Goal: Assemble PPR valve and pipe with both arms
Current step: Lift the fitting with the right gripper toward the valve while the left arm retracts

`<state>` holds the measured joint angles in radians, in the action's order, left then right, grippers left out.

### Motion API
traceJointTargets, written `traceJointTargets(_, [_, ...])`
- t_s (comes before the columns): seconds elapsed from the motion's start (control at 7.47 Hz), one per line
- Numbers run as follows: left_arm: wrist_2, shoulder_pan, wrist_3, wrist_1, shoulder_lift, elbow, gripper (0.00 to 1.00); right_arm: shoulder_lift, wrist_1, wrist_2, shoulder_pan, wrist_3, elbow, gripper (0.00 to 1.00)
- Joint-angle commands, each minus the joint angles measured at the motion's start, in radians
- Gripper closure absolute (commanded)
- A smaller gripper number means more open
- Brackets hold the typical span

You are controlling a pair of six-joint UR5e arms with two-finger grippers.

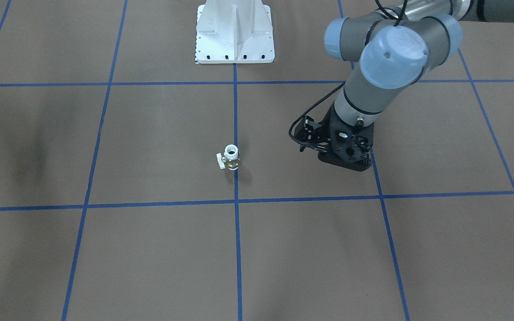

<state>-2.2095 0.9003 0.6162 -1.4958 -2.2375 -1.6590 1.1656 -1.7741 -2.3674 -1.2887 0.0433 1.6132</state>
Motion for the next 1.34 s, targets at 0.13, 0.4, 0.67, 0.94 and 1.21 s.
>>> traceJointTargets(0.13, [-0.01, 0.158, -0.2, -0.026, 0.188, -0.019, 0.0, -0.159, -0.057, 0.013, 0.15, 0.585, 0.105, 1.0])
traceJointTargets(0.4, [-0.012, 0.178, -0.239, -0.082, 0.284, -0.033, 0.0, -0.272, -0.057, 0.101, 0.283, 0.902, 0.096, 1.0])
traceJointTargets(0.67, [-0.012, 0.178, -0.239, -0.138, 0.332, -0.031, 0.0, -0.367, -0.059, 0.134, 0.372, 1.053, 0.061, 1.0])
traceJointTargets(0.94, [-0.012, 0.178, -0.24, -0.139, 0.345, -0.031, 0.0, -0.495, -0.057, 0.169, 0.446, 1.156, -0.063, 1.0])
traceJointTargets(1.21, [-0.012, 0.178, -0.24, -0.139, 0.348, -0.028, 0.0, -0.604, -0.054, 0.174, 0.486, 1.191, -0.18, 1.0])
